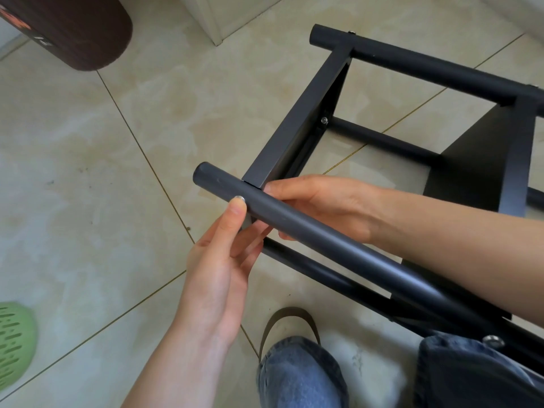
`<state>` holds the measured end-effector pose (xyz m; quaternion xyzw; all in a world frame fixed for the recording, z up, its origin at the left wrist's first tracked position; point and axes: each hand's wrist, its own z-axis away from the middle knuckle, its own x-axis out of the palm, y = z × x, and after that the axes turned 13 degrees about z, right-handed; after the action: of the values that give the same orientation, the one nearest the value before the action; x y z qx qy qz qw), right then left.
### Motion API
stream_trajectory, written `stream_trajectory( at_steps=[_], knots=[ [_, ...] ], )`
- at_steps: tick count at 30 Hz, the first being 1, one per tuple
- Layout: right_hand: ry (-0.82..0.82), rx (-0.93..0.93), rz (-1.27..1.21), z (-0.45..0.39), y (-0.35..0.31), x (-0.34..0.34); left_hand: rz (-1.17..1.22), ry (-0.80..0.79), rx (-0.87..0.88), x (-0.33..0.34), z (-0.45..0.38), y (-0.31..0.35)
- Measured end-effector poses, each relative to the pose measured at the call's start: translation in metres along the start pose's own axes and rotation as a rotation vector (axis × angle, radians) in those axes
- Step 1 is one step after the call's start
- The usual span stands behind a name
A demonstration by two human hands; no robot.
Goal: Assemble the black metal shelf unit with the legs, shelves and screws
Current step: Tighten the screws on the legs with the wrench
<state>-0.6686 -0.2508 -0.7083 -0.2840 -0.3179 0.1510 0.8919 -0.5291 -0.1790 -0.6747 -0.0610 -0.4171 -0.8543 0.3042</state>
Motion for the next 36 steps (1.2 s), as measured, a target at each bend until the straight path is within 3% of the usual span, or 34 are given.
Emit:
stream_trajectory(
  at_steps=[9, 20, 29, 36],
  knots=[
    [-0.017, 0.088, -0.028, 0.001, -0.011, -0.001, -0.011, -0.015, 0.005, -0.001, 0.0, 0.0],
    [-0.036, 0.0, -0.005, -0.001, -0.003, -0.006, -0.002, -0.005, 0.008, -0.002, -0.001, -0.001],
    [-0.053, 0.031, 0.064, -0.001, -0.005, -0.006, -0.02, -0.02, 0.007, -0.003, -0.003, -0.002],
    [0.017, 0.014, 0.096, 0.004, -0.009, 0.0, -0.024, -0.007, -0.006, -0.006, -0.003, -0.003]
  ],
)
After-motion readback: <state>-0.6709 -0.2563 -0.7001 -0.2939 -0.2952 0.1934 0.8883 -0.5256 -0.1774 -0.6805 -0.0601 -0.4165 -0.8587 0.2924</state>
